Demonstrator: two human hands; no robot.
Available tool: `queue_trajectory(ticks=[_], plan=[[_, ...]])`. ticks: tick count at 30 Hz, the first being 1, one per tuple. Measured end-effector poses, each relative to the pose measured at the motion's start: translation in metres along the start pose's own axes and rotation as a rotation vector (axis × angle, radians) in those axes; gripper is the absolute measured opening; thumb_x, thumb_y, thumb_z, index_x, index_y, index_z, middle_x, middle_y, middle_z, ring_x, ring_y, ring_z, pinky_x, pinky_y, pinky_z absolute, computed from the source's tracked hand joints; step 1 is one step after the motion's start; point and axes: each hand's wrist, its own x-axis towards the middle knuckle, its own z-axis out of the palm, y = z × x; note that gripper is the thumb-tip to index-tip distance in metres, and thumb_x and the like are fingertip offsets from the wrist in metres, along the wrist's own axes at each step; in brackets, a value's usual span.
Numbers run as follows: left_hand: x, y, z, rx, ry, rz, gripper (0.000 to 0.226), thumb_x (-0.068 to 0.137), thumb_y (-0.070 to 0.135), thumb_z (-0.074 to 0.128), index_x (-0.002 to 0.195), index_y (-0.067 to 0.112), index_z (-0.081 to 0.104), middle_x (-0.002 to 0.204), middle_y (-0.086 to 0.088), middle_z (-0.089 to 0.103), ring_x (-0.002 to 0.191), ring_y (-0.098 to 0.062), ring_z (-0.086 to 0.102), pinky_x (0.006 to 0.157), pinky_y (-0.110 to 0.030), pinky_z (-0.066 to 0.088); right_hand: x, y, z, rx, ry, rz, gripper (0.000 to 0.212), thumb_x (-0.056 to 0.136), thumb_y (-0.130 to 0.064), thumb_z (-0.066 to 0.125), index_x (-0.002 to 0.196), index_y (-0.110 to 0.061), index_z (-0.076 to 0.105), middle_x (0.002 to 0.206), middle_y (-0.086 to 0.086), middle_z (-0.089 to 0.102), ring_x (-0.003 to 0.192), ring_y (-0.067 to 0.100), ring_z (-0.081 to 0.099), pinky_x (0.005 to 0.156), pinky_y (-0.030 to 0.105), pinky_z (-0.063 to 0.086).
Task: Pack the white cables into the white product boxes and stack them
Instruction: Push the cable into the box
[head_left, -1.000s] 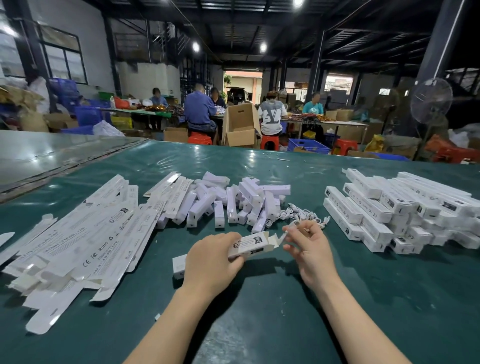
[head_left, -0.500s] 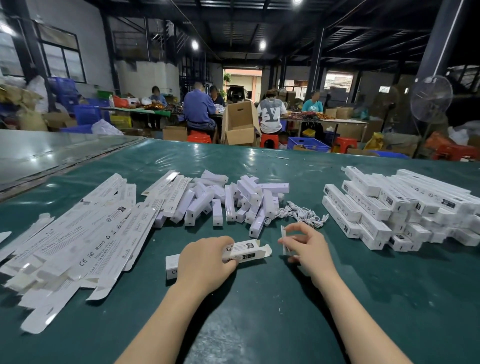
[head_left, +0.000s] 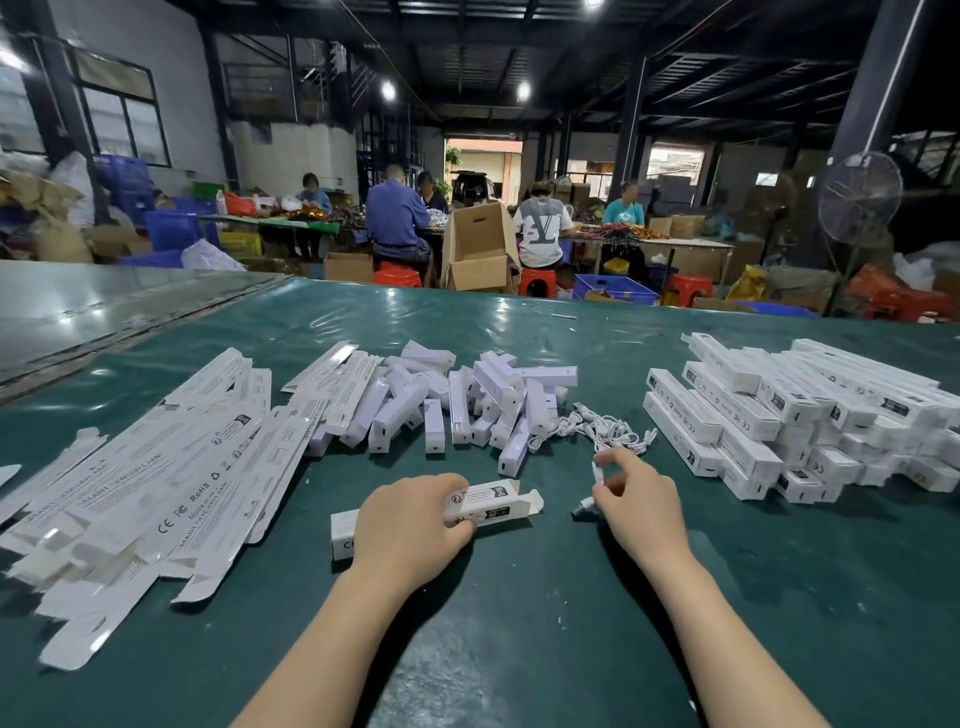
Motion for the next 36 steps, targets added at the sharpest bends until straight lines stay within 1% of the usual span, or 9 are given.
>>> queue_trajectory(ticks=[2, 5, 8, 11, 19, 25, 30, 33, 36], plan=[[0.000, 0.000, 0.000, 0.003, 0.000, -0.001, 0.035, 0.080, 0.044, 0.054, 0.115, 0.041, 0.056, 0.107, 0.017, 0.064, 0.100, -0.009, 0.055, 0.065, -0.024, 0.030, 0.000, -0.002, -0.003, 0.091, -0.025, -0.002, 0.030, 0.080, 0.001, 0.052, 0.097, -0.021, 0.061, 0.077, -0.002, 0.064, 0.068, 0.023, 0.057, 0.068, 0.036, 0.053], [0.000, 0.000, 0.001, 0.001, -0.004, -0.001, 0.035, 0.080, 0.045, 0.054, 0.115, 0.041, 0.056, 0.108, 0.017, 0.064, 0.100, -0.009, 0.055, 0.065, -0.024, 0.031, -0.001, -0.004, -0.006, 0.168, -0.064, -0.010, 0.034, 0.078, 0.006, 0.051, 0.098, -0.019, 0.062, 0.083, -0.002, 0.059, 0.057, 0.015, 0.058, 0.052, 0.025, 0.055], [0.000, 0.000, 0.000, 0.005, -0.006, -0.005, 0.036, 0.080, 0.046, 0.054, 0.116, 0.041, 0.055, 0.108, 0.018, 0.064, 0.101, -0.009, 0.056, 0.065, -0.024, 0.031, -0.002, -0.008, -0.005, 0.158, -0.074, -0.038, 0.036, 0.077, 0.009, 0.049, 0.098, -0.018, 0.061, 0.087, 0.001, 0.053, 0.064, 0.020, 0.059, 0.061, 0.034, 0.057], [0.000, 0.001, 0.000, 0.005, -0.007, -0.008, 0.035, 0.080, 0.046, 0.054, 0.115, 0.042, 0.055, 0.108, 0.018, 0.064, 0.101, -0.009, 0.056, 0.065, -0.024, 0.031, -0.003, -0.010, -0.004, 0.061, -0.098, -0.089, 0.040, 0.074, 0.006, 0.054, 0.108, -0.014, 0.063, 0.087, -0.001, 0.050, 0.074, 0.025, 0.058, 0.075, 0.031, 0.049], [-0.002, 0.000, -0.002, 0.005, -0.015, -0.016, 0.034, 0.081, 0.046, 0.054, 0.115, 0.042, 0.056, 0.109, 0.018, 0.064, 0.102, -0.009, 0.056, 0.068, -0.024, 0.033, 0.000, -0.008, -0.007, -0.108, -0.230, -0.165, 0.051, 0.074, -0.003, 0.066, 0.121, -0.021, 0.058, 0.100, -0.002, 0.048, 0.082, 0.013, 0.053, 0.069, 0.019, 0.034], [-0.002, 0.001, -0.003, 0.003, -0.019, -0.017, 0.034, 0.081, 0.046, 0.054, 0.115, 0.042, 0.056, 0.109, 0.019, 0.064, 0.101, -0.008, 0.055, 0.066, -0.023, 0.032, 0.001, -0.008, 0.001, -0.202, -0.165, -0.234, 0.024, 0.078, -0.011, 0.067, 0.101, -0.017, 0.071, 0.082, -0.007, 0.046, 0.080, 0.014, 0.053, 0.067, 0.021, 0.030], [-0.003, 0.000, -0.004, -0.021, -0.011, -0.011, 0.032, 0.081, 0.045, 0.055, 0.112, 0.042, 0.057, 0.107, 0.019, 0.065, 0.100, -0.008, 0.056, 0.067, -0.023, 0.033, -0.005, -0.010, 0.009, 0.146, -0.019, -0.214, 0.010, 0.078, -0.010, 0.070, 0.086, -0.013, 0.075, 0.071, -0.013, 0.059, 0.066, -0.001, 0.054, 0.063, 0.012, 0.036], [-0.004, 0.001, -0.003, -0.049, -0.013, 0.032, 0.029, 0.080, 0.045, 0.056, 0.108, 0.042, 0.059, 0.104, 0.019, 0.065, 0.099, -0.006, 0.055, 0.068, -0.022, 0.035, -0.007, -0.018, 0.011, 0.206, -0.092, -0.233, 0.012, 0.075, -0.008, 0.072, 0.085, -0.015, 0.076, 0.067, -0.017, 0.061, 0.062, -0.008, 0.054, 0.060, 0.004, 0.037], [-0.005, 0.002, -0.004, -0.059, 0.009, 0.050, 0.030, 0.080, 0.044, 0.057, 0.110, 0.041, 0.060, 0.106, 0.018, 0.065, 0.102, -0.006, 0.054, 0.074, -0.022, 0.037, -0.009, -0.019, 0.012, 0.078, -0.190, -0.275, 0.011, 0.074, -0.011, 0.073, 0.084, -0.016, 0.072, 0.072, -0.007, 0.062, 0.069, 0.006, 0.053, 0.063, 0.015, 0.036]])
